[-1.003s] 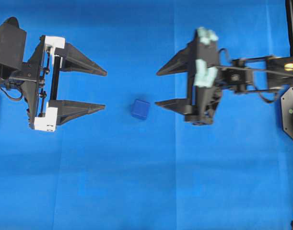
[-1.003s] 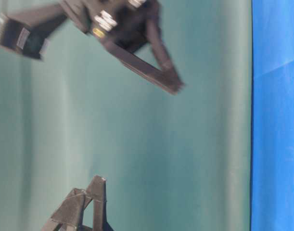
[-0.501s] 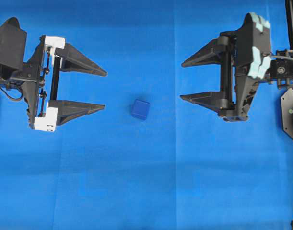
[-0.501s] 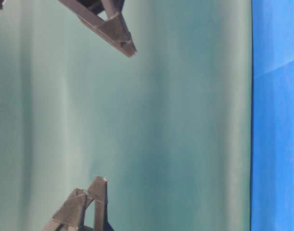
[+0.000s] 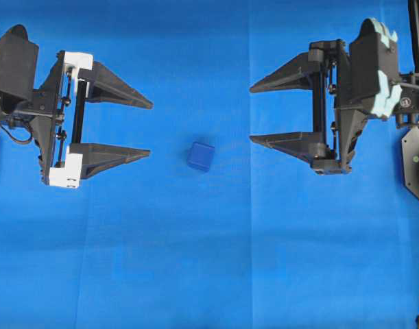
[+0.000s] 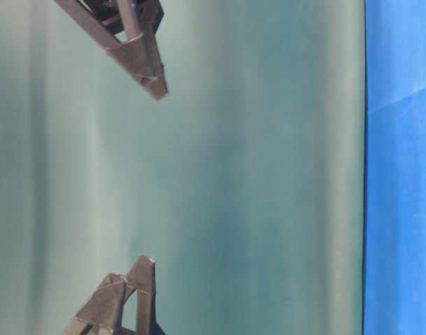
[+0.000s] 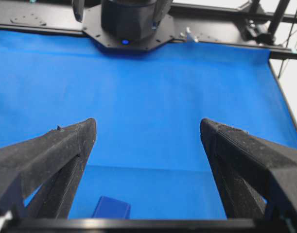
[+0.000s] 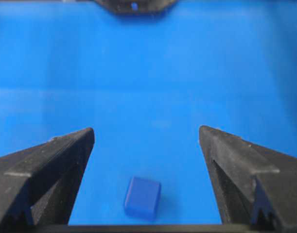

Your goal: Handover the blue block to the right arm after grasping it with the left arm, then place it in the designated position.

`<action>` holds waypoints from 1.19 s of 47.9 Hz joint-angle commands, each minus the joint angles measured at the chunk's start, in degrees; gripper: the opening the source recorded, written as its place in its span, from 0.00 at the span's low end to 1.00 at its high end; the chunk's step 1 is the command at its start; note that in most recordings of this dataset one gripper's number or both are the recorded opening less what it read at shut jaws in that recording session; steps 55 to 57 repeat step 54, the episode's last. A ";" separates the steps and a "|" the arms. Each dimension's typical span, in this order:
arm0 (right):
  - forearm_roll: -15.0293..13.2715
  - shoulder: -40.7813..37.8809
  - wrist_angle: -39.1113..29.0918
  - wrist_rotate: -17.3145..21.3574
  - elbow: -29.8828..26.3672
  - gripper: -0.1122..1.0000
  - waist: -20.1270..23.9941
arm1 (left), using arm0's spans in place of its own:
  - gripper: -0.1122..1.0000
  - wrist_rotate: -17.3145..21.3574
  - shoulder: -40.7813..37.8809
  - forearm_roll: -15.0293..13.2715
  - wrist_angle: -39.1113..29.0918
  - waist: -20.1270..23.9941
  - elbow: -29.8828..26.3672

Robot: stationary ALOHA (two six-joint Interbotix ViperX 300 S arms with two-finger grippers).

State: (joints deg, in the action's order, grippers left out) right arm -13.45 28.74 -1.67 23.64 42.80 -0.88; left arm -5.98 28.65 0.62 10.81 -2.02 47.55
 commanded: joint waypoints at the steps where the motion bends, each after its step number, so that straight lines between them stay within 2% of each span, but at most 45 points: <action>1: -0.44 0.62 4.31 -0.09 0.26 0.82 -0.70 | 0.92 0.00 0.70 0.00 0.26 0.09 -0.97; 16: -0.44 0.79 13.36 -0.09 4.22 0.82 -1.05 | 0.92 -0.09 0.70 0.00 0.26 0.09 -1.05; 57: -0.18 4.22 10.11 0.09 5.62 0.82 -1.05 | 0.92 -0.09 0.70 0.00 0.26 0.09 -0.97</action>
